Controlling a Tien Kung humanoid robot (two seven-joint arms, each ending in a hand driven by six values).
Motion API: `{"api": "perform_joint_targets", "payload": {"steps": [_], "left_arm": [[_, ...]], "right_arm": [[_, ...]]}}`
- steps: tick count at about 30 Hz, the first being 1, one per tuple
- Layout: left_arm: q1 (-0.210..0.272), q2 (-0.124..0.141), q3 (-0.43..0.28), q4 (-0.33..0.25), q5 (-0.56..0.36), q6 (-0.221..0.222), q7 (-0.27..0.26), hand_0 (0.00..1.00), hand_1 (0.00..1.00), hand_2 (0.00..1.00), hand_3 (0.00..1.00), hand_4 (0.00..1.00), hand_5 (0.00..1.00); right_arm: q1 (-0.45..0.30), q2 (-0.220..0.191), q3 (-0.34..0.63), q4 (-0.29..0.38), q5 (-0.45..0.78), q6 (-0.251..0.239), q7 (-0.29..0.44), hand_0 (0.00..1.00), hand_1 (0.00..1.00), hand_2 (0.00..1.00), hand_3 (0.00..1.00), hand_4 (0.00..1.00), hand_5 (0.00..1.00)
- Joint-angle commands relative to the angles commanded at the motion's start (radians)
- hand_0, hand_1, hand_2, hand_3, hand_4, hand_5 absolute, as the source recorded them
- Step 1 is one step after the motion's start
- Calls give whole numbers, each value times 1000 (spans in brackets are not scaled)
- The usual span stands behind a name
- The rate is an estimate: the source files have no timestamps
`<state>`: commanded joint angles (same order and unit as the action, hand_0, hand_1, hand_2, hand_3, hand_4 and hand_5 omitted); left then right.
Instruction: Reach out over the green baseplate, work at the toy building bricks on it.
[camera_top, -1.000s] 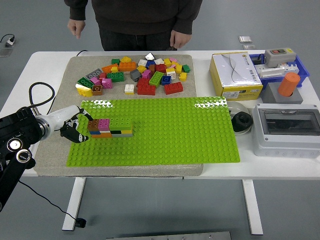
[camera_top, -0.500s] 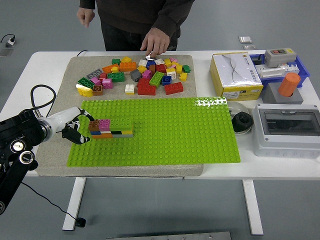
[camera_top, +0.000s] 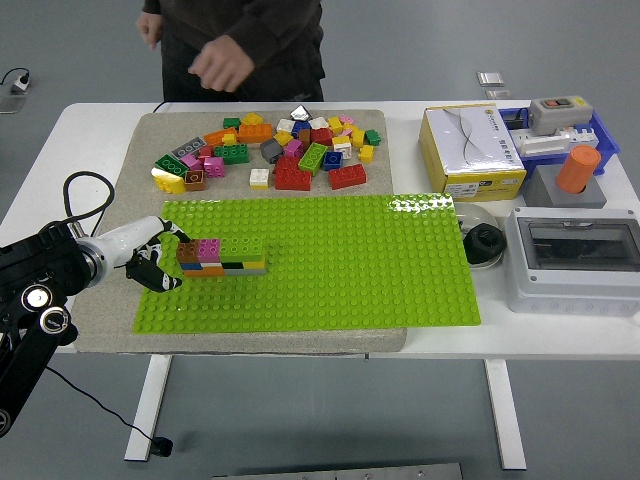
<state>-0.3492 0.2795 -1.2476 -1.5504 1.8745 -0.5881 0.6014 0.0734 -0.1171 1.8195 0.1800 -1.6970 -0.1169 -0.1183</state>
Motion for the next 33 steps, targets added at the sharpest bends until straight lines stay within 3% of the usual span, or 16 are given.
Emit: {"api": "perform_joint_targets", "payload": {"steps": [23,33], "left_arm": [[17,-22,15,14,9,3,3,157,7,116,782,778,2],[16,-20,14,3,11,5,3,157,7,116,782,778,2]], "right_arm": [[4,0,-5,0,7,0,1,622,377,529,702,690,854],[4,0,-3,0,6,1,1,622,377,528,702,690,854]]}}
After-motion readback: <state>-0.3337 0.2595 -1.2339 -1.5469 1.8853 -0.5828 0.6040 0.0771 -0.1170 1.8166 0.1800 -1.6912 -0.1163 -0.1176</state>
